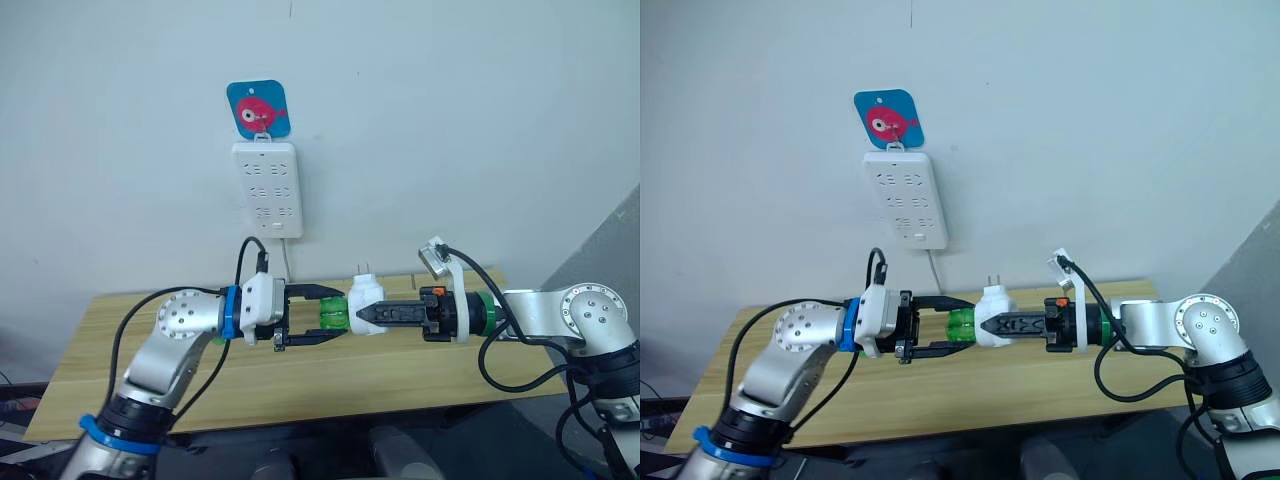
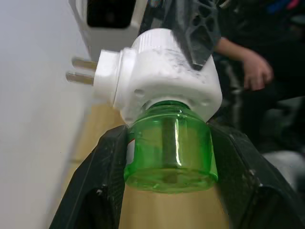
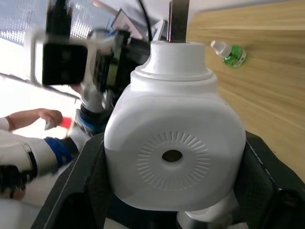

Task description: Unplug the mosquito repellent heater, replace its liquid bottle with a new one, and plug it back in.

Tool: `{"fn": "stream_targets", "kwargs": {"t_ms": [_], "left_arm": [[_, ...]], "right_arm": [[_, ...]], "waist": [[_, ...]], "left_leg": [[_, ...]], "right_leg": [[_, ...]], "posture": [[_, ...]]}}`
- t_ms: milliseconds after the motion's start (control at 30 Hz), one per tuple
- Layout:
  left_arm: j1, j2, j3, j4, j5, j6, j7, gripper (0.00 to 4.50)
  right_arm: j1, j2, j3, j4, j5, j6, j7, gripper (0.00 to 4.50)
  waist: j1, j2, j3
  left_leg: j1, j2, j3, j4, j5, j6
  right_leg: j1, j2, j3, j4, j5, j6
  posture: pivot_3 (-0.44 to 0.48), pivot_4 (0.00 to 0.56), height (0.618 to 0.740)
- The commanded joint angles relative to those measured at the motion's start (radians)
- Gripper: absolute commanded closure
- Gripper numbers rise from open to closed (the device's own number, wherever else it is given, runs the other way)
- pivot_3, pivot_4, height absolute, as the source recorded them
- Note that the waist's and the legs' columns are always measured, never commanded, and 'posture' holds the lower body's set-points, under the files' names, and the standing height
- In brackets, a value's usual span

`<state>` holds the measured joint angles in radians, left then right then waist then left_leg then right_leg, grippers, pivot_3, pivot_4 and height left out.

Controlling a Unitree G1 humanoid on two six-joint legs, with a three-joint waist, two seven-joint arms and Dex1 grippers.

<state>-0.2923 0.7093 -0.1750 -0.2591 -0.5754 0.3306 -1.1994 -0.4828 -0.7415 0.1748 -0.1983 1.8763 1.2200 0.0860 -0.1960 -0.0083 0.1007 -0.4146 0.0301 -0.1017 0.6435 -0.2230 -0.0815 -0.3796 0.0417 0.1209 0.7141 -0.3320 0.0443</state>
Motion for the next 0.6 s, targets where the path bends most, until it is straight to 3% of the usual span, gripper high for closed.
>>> {"fn": "stream_targets", "kwargs": {"t_ms": [33,267,500,600], "left_arm": [[-0.075,0.100,-0.010,0.020,-0.144,0.370,-0.044,2.25],[-0.121,0.072,0.013,0.029,-0.158,0.342,-0.094,2.25],[-0.072,0.032,0.045,0.006,-0.057,0.140,-0.101,0.08],[-0.015,0.028,0.078,-0.032,0.022,-0.016,-0.085,0.00]], "right_arm": [[-0.055,-0.015,-0.060,-0.125,-0.077,0.023,0.175,1.51],[-0.051,-0.007,-0.065,-0.127,-0.068,-0.001,0.203,1.51],[-0.035,-0.021,-0.073,-0.107,-0.026,-0.014,0.167,1.51],[-0.018,-0.042,-0.086,-0.081,0.008,-0.027,0.145,1.51]], "waist": [[0.000,-0.001,0.001],[0.000,-0.002,0.003],[0.001,-0.002,0.003],[0.001,-0.002,0.004]], "left_leg": [[0.000,0.000,-0.001,0.000,0.000,0.000],[-0.001,0.000,-0.001,-0.001,0.000,0.000],[-0.001,0.000,0.000,-0.001,0.000,0.000],[-0.001,0.000,0.000,-0.001,0.000,0.000]], "right_leg": [[0.000,0.001,-0.001,0.000,0.000,0.000],[-0.001,0.001,-0.001,-0.001,0.000,0.000],[-0.001,0.001,0.000,-0.001,0.000,0.000],[-0.001,0.001,0.001,-0.001,0.000,0.000]], "posture": [[-0.176,0.061,0.711],[-0.181,0.061,0.711],[-0.182,0.063,0.711],[-0.176,0.065,0.711]]}}
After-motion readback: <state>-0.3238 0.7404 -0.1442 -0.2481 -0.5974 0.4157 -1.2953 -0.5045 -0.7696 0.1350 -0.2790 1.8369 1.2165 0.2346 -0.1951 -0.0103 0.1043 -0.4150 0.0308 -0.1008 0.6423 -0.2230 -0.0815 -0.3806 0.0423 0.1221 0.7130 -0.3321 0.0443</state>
